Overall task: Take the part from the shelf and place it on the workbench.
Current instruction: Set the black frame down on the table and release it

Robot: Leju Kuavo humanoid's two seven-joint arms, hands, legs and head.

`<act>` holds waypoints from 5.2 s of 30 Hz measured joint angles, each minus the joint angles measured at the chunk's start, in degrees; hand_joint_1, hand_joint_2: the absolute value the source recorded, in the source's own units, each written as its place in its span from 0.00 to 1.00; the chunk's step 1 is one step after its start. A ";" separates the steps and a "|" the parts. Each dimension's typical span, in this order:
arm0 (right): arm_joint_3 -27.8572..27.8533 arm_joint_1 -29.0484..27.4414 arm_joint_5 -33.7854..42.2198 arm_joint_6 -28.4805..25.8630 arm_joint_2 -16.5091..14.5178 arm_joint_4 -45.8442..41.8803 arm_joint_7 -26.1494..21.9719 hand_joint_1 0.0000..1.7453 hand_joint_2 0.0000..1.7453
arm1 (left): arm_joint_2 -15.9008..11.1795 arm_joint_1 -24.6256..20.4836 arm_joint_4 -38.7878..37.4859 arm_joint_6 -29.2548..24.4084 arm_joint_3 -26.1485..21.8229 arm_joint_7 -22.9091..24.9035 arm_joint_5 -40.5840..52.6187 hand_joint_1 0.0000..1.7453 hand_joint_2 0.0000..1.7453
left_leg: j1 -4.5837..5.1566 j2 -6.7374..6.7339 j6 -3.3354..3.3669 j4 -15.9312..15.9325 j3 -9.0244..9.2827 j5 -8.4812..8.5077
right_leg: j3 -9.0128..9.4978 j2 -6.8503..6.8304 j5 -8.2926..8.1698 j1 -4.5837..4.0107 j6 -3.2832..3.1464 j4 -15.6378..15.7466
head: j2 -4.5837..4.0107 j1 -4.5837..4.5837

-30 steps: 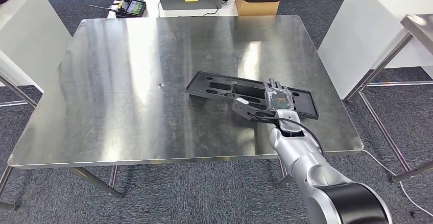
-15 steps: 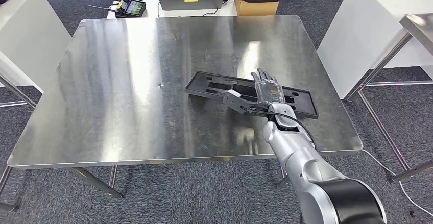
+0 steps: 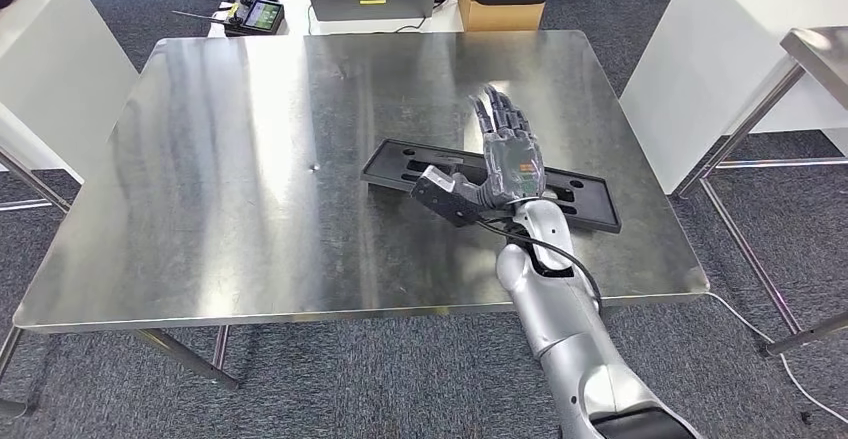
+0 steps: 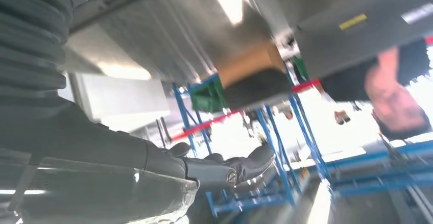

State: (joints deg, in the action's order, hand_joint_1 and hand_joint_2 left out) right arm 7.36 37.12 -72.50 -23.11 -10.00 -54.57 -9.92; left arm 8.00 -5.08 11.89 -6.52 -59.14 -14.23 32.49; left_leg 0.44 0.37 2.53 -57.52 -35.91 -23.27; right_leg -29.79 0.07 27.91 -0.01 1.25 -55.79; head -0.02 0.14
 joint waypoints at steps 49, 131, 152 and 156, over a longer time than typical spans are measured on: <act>6.70 -44.80 57.76 9.53 -3.37 -40.33 -29.98 0.00 1.00 | 3.85 -1.06 0.00 -8.59 -14.10 1.05 -11.48 0.00 0.00 | -1.61 -0.24 -2.48 -8.20 -2.71 -6.72 | -0.52 -0.11 -0.14 1.25 -1.66 -1.41 | 0.01 0.06; -11.67 -28.81 42.89 -4.93 0.69 42.37 21.92 0.00 0.00 | 5.67 -1.84 0.09 -13.19 -11.70 6.05 -4.61 0.00 0.00 | -0.92 -0.84 0.56 -1.83 -2.16 0.37 | -3.58 -0.37 3.62 1.29 2.72 -14.60 | 0.01 0.69; -22.50 -31.88 51.95 -9.35 1.61 43.12 19.95 0.00 0.00 | 4.25 -0.88 0.31 -10.18 -5.41 6.27 2.04 0.00 0.00 | -2.32 0.12 -3.65 -2.33 5.25 -6.56 | -4.81 -1.05 -2.77 1.00 1.55 -3.00 | 0.00 -0.11; -23.36 -31.98 52.08 -9.35 1.77 43.23 19.81 0.00 0.00 | 4.12 -0.85 0.33 -10.19 -5.04 6.27 2.11 0.00 0.00 | -2.04 -0.21 -0.53 -1.76 2.83 -4.55 | -8.52 -0.76 3.32 1.22 0.88 -10.38 | 0.00 0.30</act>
State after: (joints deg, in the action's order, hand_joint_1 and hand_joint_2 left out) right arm -16.00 5.14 -20.43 -32.46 -8.23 -11.34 9.89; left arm 12.12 -5.93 12.22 -16.71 -64.18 -7.96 34.60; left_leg -1.61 0.16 2.00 -59.28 -33.08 -27.81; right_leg -38.31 -0.69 31.23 1.21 2.13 -66.17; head -0.02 0.44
